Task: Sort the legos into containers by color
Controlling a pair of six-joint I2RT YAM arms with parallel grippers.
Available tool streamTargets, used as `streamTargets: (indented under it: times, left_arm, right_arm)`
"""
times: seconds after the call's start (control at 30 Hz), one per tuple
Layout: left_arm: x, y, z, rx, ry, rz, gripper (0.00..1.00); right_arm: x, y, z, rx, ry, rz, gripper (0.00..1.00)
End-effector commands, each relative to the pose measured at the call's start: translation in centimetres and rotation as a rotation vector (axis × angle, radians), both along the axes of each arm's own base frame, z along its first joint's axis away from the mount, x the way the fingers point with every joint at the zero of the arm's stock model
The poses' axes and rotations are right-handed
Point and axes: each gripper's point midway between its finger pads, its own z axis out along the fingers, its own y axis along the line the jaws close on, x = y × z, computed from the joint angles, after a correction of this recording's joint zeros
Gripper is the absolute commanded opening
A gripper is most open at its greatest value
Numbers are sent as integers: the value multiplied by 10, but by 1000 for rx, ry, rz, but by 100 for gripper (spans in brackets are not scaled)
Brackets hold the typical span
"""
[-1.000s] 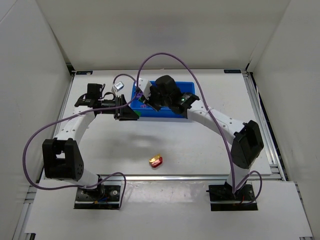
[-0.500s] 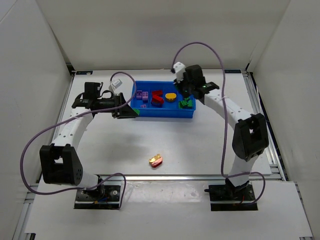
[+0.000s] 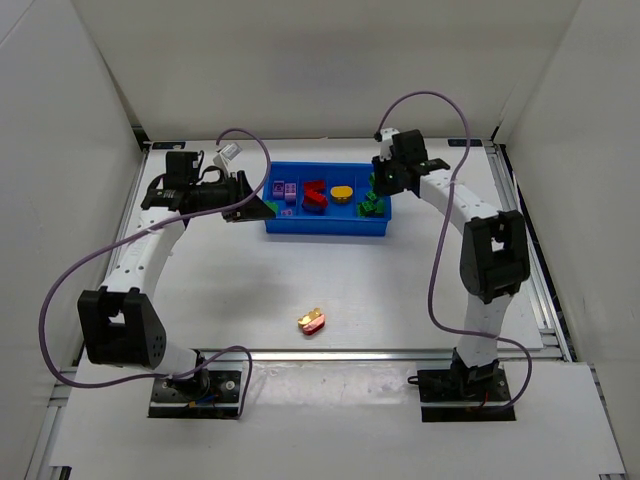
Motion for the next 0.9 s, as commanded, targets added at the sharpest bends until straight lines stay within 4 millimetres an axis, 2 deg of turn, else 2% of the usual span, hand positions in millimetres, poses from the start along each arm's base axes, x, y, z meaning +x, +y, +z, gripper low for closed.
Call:
streamTargets:
  times: [0.0,0.03,0.1,0.13,0.17,0.23,0.27,0.33,0.5,0.53,0.57,0.6,0.63,0.67,0.7,0.73,0.77,0.8,0.83,0.87]
  left_arm:
    - [3,-1,13,-1,-48,-1,29]
    - [3,-1,13,1,-48,2,29]
    - [3,-1,13,3,-50,2,29]
    - [4,-1,12,5,-50,5,29]
    - [4,-1,12,6,-54,4,29]
    - [5,-1,13,6,-56,4,29]
    - [6,-1,14,5,-59,4,29]
    - [9,-1,15,4,-58,1,29]
    - [24,-6,15,12,-76,-15,29]
    - [31,-9,27,11,-116,-24,29]
    - [34,-17,29,13,-122,-44,29]
    - [43,-23,21,18,-106,-57,29]
    - [53,-29,33,17,-145,-68,29]
    - [55,-43,33,17,-152,-101,29]
    - [70,-52,32,21,-163,-117,29]
    - [74,-62,32,24,-176,-136,29]
    - [76,-77,27,36,-182,-161,29]
    - [84,-88,12,48,-159,-174,29]
    - [92,-97,18,52,-190,-178,29]
    - [92,-113,14,70,-193,-191,29]
  right_arm:
    - [15,16,16,82,-12,-29,0]
    - [20,13,15,77,-14,-53,0]
    - [24,13,8,85,4,-86,9]
    - [28,13,10,87,-3,-91,16]
    - [30,13,9,85,-2,-102,28]
    - [35,13,6,84,-2,-112,43]
    - [36,13,6,81,-3,-117,54]
    - [38,13,7,77,-8,-121,61]
    - [31,22,24,85,-43,-46,64]
    - [26,25,44,89,-82,-19,64]
    - [22,26,52,93,-94,-9,64]
    - [17,25,61,94,-111,0,64]
    - [8,25,87,100,-156,16,64]
    - [1,22,95,101,-167,17,64]
    - [-5,19,105,75,-194,37,64]
    - [-17,11,127,62,-234,43,64]
    - [-27,5,127,39,-233,48,64]
    - [-34,-2,133,16,-249,52,65]
    - [-48,-13,149,-18,-285,62,65]
    - [-57,-20,145,-44,-275,62,66]
